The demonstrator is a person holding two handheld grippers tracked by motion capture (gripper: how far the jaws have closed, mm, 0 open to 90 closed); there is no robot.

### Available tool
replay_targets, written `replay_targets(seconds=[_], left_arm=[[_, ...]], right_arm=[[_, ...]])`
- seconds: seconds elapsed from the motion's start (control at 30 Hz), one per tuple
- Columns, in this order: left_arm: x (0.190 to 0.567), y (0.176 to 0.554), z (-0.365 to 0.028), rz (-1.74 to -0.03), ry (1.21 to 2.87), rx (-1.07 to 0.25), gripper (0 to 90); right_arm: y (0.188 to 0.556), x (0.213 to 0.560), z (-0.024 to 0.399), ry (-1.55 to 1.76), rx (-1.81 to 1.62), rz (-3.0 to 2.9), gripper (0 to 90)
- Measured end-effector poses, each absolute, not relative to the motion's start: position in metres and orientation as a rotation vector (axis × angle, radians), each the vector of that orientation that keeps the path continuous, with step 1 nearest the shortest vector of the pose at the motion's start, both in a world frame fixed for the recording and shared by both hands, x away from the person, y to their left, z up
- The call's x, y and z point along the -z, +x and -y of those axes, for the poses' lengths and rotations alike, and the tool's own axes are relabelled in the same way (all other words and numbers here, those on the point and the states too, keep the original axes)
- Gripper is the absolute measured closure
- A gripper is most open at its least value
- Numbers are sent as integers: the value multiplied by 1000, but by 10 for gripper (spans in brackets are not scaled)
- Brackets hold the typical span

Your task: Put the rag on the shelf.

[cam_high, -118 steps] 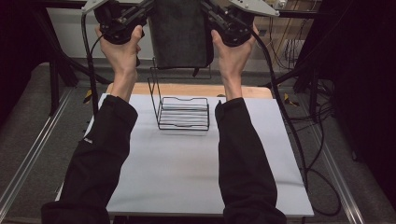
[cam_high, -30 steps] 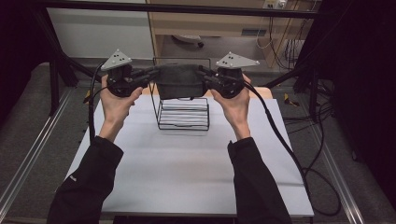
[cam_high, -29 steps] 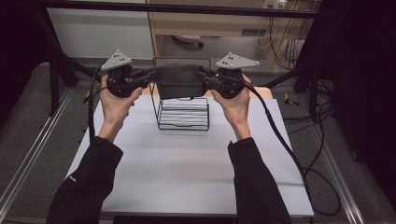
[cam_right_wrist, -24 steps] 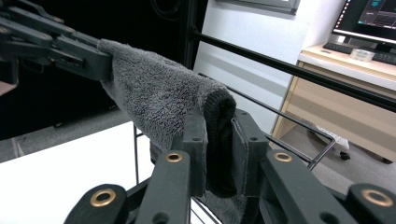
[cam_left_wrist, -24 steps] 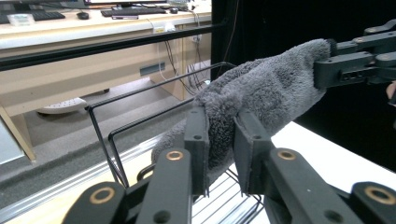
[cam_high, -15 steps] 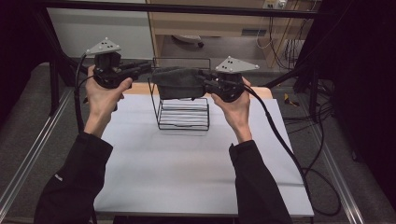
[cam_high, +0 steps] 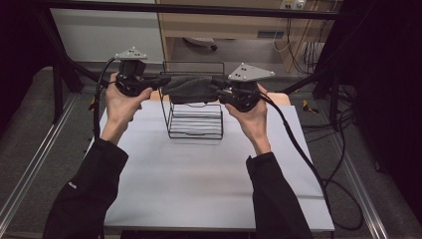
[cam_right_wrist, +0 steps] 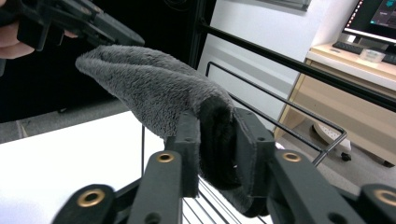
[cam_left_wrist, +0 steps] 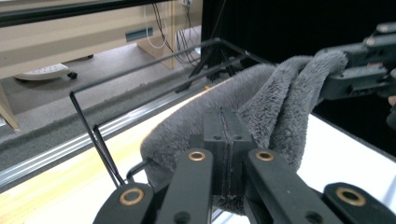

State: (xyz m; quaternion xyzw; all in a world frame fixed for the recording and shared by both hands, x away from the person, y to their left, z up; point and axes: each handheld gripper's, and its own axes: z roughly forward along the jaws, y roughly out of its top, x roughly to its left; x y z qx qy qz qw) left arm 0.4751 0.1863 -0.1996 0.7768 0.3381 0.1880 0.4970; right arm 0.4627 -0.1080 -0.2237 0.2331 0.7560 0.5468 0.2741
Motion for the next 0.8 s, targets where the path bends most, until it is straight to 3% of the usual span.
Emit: replay_targets(seconds=[0.27,0.37,0.47,0.5,0.67,0.8], left_arm=[[214,470,-185,-790,1910,-445,897],[219,468,-185,-783,1923,-443,897],[226,468,-184,-774,1942,-443,897],[229,467,-184,-774,1949,-449,897],[244,467,-185,-781,1964,-466,897],[255,470,-184,-801,1954,-456,897]], right_arm=[[457,218,112,663,-1489,-2042,451],[454,216,114,673,-1530,-2040,390],[453,213,114,682,-1561,-2029,387],[453,213,114,687,-1557,-2030,422],[459,222,109,732,-1503,-2126,783],[468,239,105,792,-1449,-2191,900]])
